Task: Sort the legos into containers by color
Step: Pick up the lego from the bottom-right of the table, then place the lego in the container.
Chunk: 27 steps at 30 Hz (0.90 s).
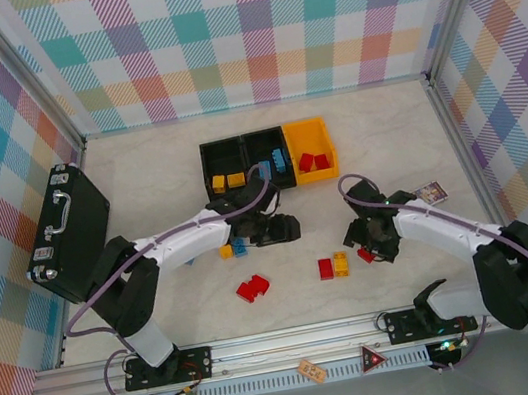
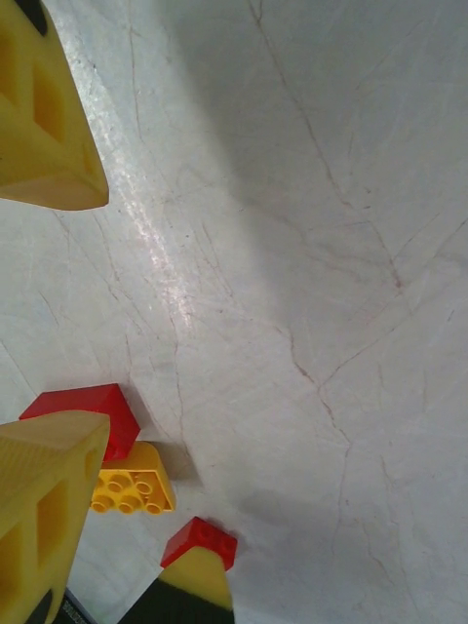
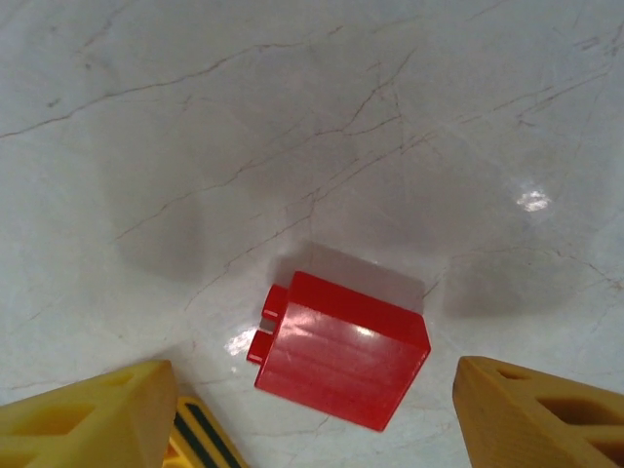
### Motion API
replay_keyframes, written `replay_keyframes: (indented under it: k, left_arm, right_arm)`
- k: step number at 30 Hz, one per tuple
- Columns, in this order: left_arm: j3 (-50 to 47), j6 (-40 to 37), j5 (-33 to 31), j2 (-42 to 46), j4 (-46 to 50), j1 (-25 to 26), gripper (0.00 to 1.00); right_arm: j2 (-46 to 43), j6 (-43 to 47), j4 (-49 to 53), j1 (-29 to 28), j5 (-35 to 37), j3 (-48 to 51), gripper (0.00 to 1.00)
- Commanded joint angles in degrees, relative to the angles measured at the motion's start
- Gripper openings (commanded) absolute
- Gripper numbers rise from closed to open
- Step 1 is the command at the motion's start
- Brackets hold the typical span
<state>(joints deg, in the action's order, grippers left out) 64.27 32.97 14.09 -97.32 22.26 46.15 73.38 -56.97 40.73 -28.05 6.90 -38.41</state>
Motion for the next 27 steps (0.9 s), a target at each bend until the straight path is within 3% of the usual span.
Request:
replay_keyframes:
  k: [1,5,9,14,27]
  left_arm:
    - [-0.46,0.56,0.09,2.31,-1.09,1.46,0.56]
    - [-0.72,0.84,-0.29,1.83,-1.14,1.85,0.56]
    - [-1.47,1.54,-0.28,1.71,-1.69,2.08,0.56]
    - [-2.02,2.25,-1.17,2.11,-1.52,2.09,0.56]
    - [-4.96,4.95,-6.67,7.93,-0.99,2.08,0.56]
  right_arm:
    - [1.81,-2.44,-2.46,0.54,-0.10,1.00,0.71]
    - [3.67,-2.31,-3.96,0.63,-0.48,1.38,0.64]
    - [3.39,-1.50,-4.57,0.61,-0.48,1.36,0.47]
    - [2.17,0.23,-4.28,0.62,-0.35,0.44,0.36]
    - [3.33,10.01,-0.57,1.64,1.98,-14.75,0.36]
